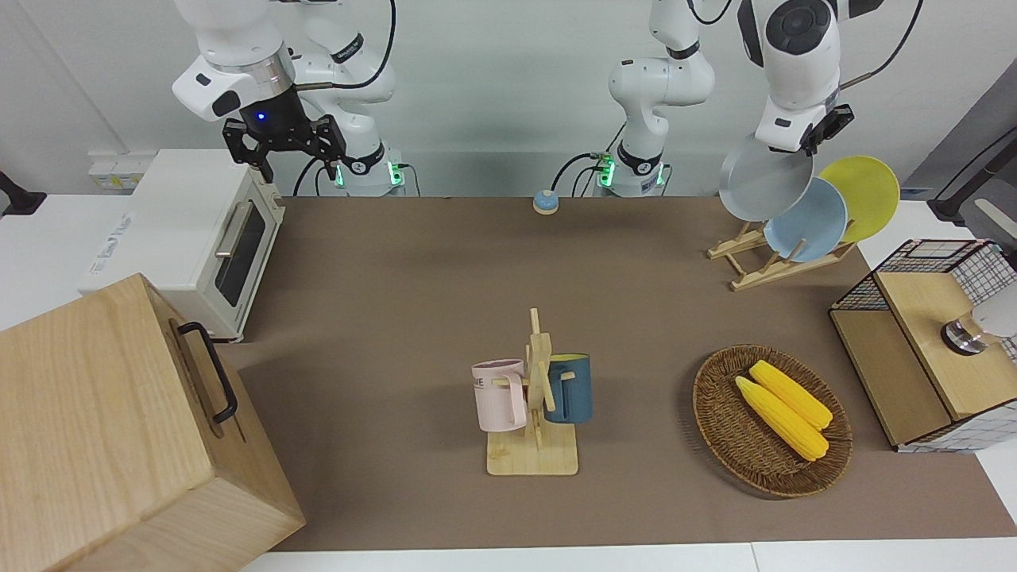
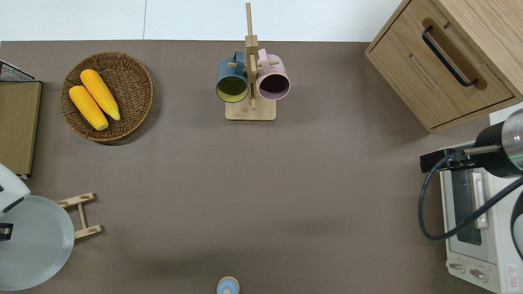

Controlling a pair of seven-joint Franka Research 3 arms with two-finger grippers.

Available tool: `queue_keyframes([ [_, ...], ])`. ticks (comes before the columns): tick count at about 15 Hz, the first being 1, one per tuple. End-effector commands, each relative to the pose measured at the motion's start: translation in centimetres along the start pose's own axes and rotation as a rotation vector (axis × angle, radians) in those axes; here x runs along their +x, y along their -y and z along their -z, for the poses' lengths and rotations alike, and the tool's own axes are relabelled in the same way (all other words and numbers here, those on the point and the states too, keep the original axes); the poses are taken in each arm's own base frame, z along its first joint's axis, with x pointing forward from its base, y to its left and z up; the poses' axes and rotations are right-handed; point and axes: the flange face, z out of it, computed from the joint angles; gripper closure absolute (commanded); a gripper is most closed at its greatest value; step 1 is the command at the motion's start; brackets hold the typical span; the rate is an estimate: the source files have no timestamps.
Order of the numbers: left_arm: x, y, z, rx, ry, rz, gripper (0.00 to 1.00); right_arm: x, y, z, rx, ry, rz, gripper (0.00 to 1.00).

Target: Pick gray plate from table and place it on lower plate rack with left arm

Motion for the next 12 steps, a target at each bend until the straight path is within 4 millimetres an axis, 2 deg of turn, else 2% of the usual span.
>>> queue_keyframes([
  [1, 0.8, -0.5, -1.6, 0.119, 0.052, -0.001, 1.00, -0.3, 0.0, 0.3, 0.007, 0.006, -0.001, 0.011],
  [5, 2.2, -1.8, -3.4, 0.189, 0.092, -0.001, 1.00, -0.3, 0.0, 0.3, 0.007, 0.006, -0.001, 0.013],
  [12, 4.2, -5.7, -5.6, 0.266, 0.125, 0.050, 1.00, -0.3, 0.1, 0.3, 0.006, 0.006, 0.000, 0.011],
])
